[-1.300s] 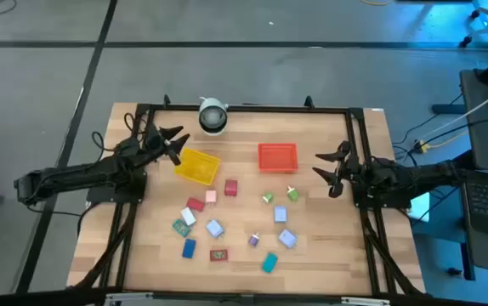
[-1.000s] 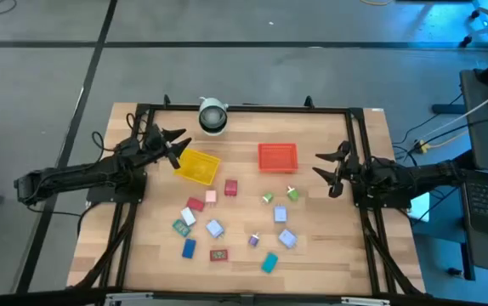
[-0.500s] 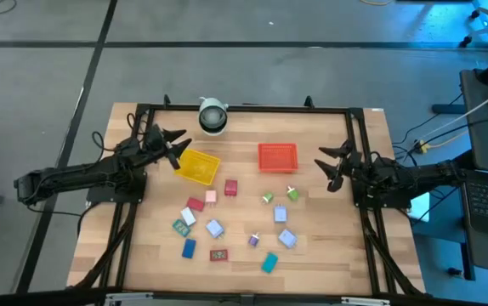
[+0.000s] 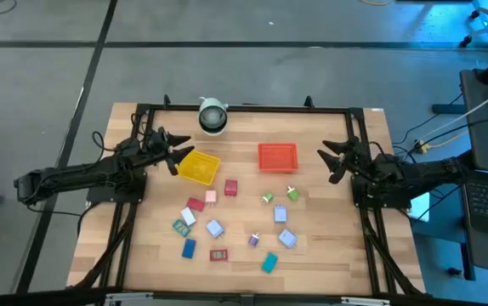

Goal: Pick & Place Office items
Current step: Put the right green charger adapter into the orange bin

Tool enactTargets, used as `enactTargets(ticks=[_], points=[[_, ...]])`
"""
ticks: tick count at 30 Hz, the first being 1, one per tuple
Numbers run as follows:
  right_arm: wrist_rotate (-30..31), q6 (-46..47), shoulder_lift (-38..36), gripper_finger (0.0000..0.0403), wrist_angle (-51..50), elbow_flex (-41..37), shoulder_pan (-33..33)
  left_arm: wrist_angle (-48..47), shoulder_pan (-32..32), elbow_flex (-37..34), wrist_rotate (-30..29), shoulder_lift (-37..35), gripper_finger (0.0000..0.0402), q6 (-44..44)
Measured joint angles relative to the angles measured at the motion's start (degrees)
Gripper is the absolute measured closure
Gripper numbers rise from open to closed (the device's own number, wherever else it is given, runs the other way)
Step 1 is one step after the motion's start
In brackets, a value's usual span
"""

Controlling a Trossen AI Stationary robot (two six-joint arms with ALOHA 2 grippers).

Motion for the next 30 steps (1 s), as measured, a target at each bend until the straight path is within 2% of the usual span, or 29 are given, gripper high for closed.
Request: enactTargets(ticks=[4, 8, 10, 16, 21, 30], points=[[1.9, 11.4, 8.4, 0.0177, -9.6, 7.5, 0.0, 0.0, 0.0, 0.0, -0.2, 0.0, 0.019, 0.9], [-0.3, 22.9, 19.3, 0.0177, -23.0, 16.8, 0.0, 0.0, 0.0, 0.0, -0.2, 0.0, 0.019, 1.0], [-2.1, 26.3, 26.4, 0.0177, -26.5, 20.6, 0.0, 0.0, 0.0, 0.0, -0.2, 0.0, 0.019, 1.0], [-14.8, 27.9, 45.8, 0.0177, -35.0, 31.8, 0.0, -0.4, 0.0, 0.0, -0.2, 0.0, 0.019, 1.1], [-18.0, 30.7, 58.1, 0.0177, -45.2, 40.3, 0.0, -0.5, 0.0, 0.0, -0.1, 0.0, 0.019, 1.1], [-34.8, 32.3, 71.5, 0.0175, -47.6, 41.8, 1.5, -0.9, 0.0, 0.0, 4.3, 0.0, 0.0189, 1.1]])
